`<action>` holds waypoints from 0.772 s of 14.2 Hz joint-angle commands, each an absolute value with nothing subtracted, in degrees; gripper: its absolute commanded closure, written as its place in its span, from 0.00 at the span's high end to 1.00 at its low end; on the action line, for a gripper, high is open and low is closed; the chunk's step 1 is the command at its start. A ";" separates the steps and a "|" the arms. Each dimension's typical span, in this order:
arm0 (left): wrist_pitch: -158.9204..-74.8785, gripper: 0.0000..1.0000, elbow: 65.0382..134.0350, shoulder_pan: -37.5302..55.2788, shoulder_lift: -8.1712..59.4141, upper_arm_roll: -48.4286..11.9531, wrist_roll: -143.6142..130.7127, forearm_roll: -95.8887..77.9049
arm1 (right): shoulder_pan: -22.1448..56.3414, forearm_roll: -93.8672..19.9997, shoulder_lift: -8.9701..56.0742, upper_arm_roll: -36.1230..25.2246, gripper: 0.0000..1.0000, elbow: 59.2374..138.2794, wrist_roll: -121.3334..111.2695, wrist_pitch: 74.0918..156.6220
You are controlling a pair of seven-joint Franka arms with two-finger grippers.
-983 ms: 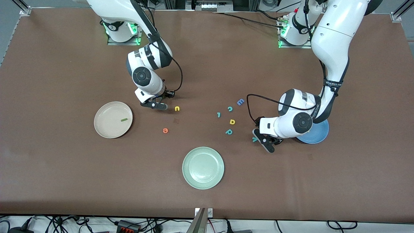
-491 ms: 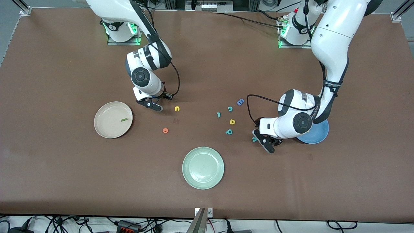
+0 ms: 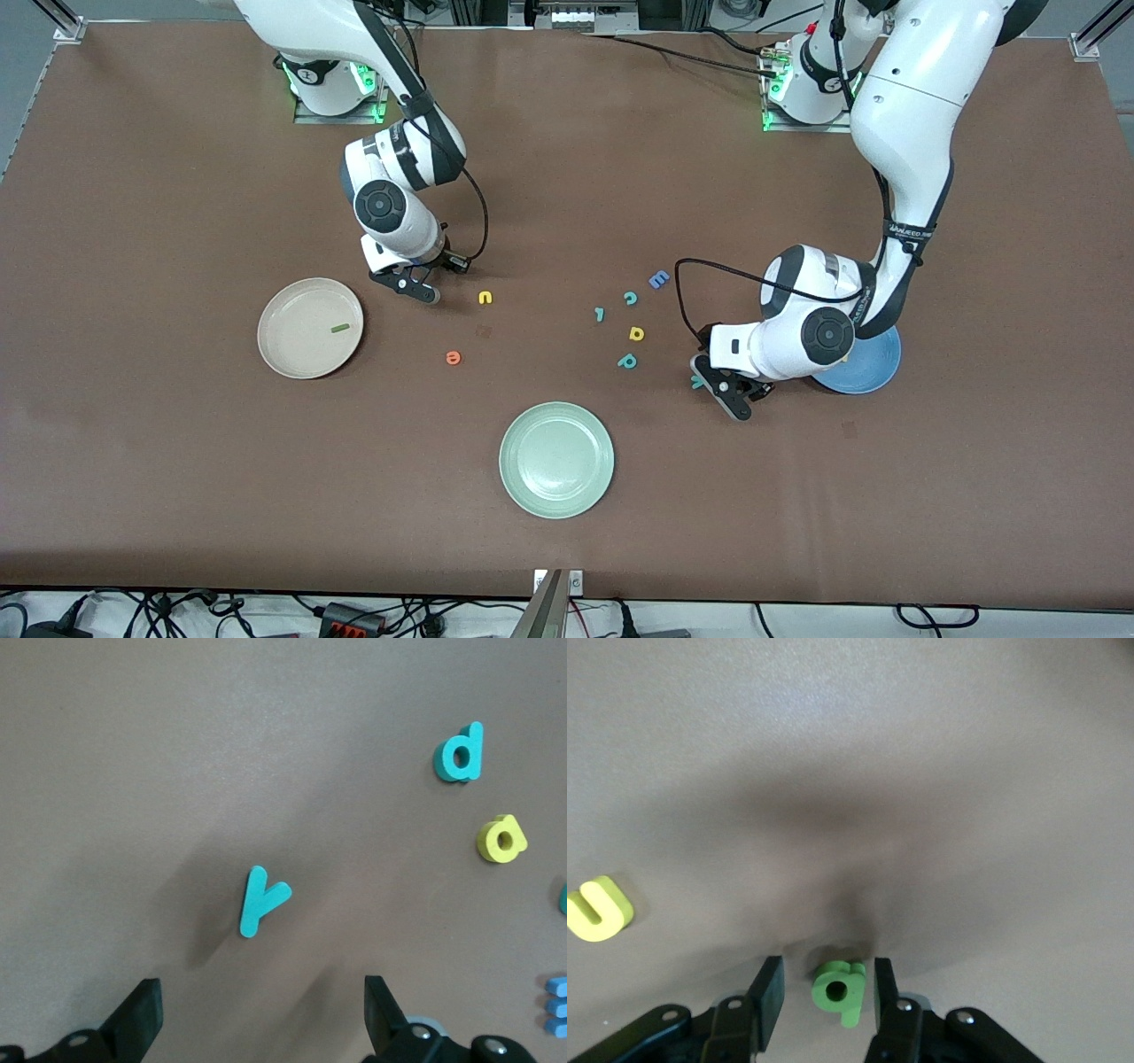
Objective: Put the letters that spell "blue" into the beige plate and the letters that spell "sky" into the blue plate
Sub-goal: 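Grasp cyan y with the left gripper while the right gripper lifts q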
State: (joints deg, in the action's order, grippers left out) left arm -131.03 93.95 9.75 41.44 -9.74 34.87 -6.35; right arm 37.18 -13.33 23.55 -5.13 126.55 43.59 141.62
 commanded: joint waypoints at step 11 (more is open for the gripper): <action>-134.82 0.91 93.69 12.91 42.10 -9.49 32.70 3.95 | 38.06 -14.24 22.76 -5.10 0.47 129.20 45.09 144.75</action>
